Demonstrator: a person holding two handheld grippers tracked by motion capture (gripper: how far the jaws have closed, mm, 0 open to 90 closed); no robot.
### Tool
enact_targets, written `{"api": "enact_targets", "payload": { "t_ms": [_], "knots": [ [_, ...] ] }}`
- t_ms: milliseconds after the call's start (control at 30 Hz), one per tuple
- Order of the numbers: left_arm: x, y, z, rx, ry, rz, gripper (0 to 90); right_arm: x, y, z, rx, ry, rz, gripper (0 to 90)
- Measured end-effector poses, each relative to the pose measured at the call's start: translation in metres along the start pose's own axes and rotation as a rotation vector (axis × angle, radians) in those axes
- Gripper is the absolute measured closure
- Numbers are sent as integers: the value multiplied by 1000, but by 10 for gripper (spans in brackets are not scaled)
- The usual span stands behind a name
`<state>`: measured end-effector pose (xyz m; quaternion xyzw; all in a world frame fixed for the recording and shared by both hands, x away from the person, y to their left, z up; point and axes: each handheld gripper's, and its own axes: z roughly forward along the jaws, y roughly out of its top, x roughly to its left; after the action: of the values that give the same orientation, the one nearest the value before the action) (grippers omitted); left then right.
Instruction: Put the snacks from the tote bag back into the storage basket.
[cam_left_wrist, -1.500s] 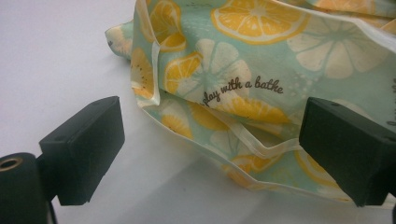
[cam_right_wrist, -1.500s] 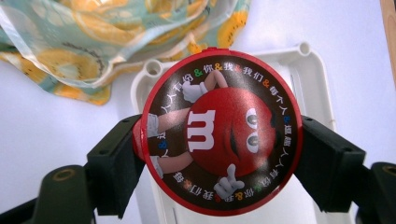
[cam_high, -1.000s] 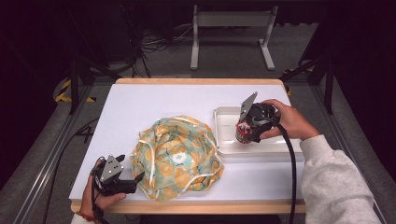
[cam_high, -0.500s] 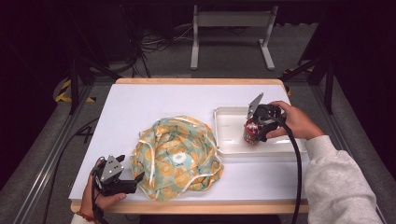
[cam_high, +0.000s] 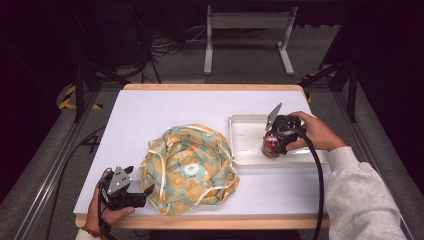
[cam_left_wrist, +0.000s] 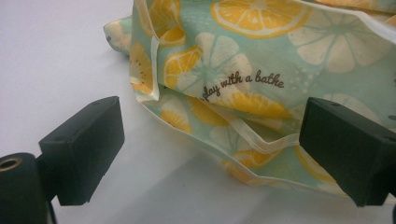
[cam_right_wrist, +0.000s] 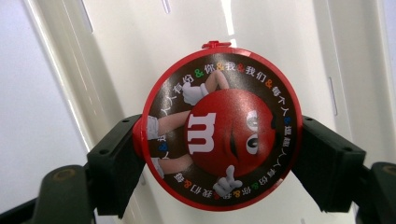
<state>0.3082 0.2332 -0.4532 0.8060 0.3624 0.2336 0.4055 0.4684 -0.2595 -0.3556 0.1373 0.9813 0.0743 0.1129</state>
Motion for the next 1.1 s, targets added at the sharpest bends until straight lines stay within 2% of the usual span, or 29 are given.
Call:
{"api": "enact_targets", "payload": {
  "t_ms": [200, 467, 500, 700, 800, 1100],
  "knots": [
    [0, 0, 0, 2, 1, 2, 74, 0, -1, 3, 4, 4, 7, 233],
    [0, 0, 0, -2, -1, -1, 73, 1, -1, 4, 1, -1, -10, 232],
    [0, 0, 0, 0, 0, -2, 73, 2, -1, 4, 1, -2, 1, 232],
    [1, 0, 0, 0, -1, 3, 73, 2, -3, -2, -47, -7, -2, 231],
    [1, 0, 0, -2, 0, 1, 73, 2, -4, -3, -54, -12, 11, 231],
    [0, 0, 0, -1, 0, 1, 73, 3, -4, -7, -68, -19, 10, 232]
  ]
}}
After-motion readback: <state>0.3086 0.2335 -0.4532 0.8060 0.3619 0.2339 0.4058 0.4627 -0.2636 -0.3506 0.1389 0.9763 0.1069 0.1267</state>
